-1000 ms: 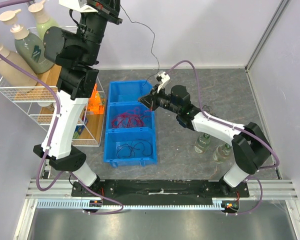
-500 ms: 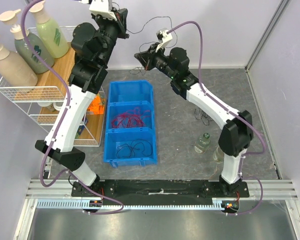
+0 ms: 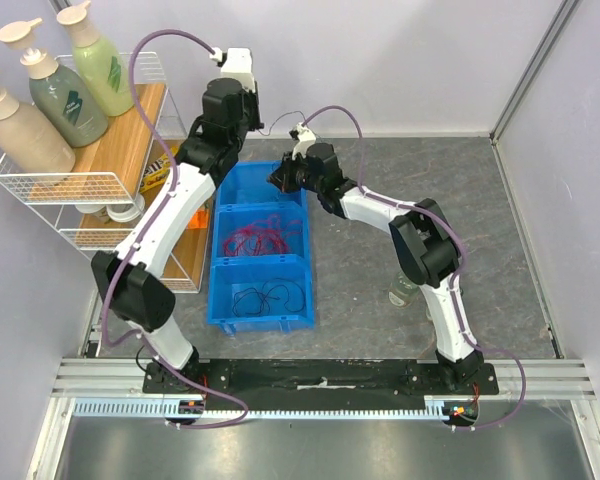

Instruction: Untangle the cables

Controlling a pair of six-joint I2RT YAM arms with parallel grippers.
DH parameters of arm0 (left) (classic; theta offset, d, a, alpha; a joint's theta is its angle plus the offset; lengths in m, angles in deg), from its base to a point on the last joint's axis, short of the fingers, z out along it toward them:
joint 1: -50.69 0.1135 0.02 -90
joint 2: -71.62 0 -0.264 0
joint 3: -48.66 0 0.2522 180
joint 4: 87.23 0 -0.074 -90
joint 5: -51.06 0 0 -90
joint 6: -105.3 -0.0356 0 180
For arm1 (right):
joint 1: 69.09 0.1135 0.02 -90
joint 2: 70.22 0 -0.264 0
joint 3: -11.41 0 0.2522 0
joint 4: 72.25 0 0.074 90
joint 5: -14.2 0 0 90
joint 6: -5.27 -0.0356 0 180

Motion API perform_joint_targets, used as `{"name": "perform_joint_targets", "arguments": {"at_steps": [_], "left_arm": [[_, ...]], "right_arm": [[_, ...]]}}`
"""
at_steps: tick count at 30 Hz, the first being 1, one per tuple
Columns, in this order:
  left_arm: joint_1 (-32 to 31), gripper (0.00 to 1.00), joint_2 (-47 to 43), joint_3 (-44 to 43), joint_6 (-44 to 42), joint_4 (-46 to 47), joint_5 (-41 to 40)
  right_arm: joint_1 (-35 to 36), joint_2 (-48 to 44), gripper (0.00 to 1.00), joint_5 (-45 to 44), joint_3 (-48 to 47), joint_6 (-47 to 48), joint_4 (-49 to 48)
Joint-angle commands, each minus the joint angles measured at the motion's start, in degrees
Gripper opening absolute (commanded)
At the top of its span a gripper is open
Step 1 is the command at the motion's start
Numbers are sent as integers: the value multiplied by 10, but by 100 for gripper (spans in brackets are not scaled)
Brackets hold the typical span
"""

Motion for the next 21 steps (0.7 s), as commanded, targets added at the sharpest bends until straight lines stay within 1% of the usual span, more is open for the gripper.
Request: {"name": "perform_joint_targets", "arguments": {"at_steps": [1,4,6,7,10,13,15,18,21], "left_arm": [[5,2,28,-14,41,-37,-47],[9,2,46,-23,44,-58,-73],[12,2,56,-30,45,-77,-81],[12,2,58,-31,48,-83,-87],[15,2,57,-25,44,-90,-93],[15,2,54,-19,37,-96,-100],[16,2,49,-10,30,-96,-96],[15,2,36,9,27,-100,-80],[14,2,15,35,27,-100,-79]], "right_arm": [[2,-1,9,-9,-47,1,59],[3,-22,21,1,-8,-10,59],[3,-39,31,0,11,-15,69],[2,-44,37,2,19,-15,74],[3,-75,51,1,31,-7,114],[0,-131,58,-18,67,10,144],[-7,-179,62,-33,94,25,159],[-28,-262,66,-56,146,49,174],[-68,-331,67,-80,192,63,196]]}}
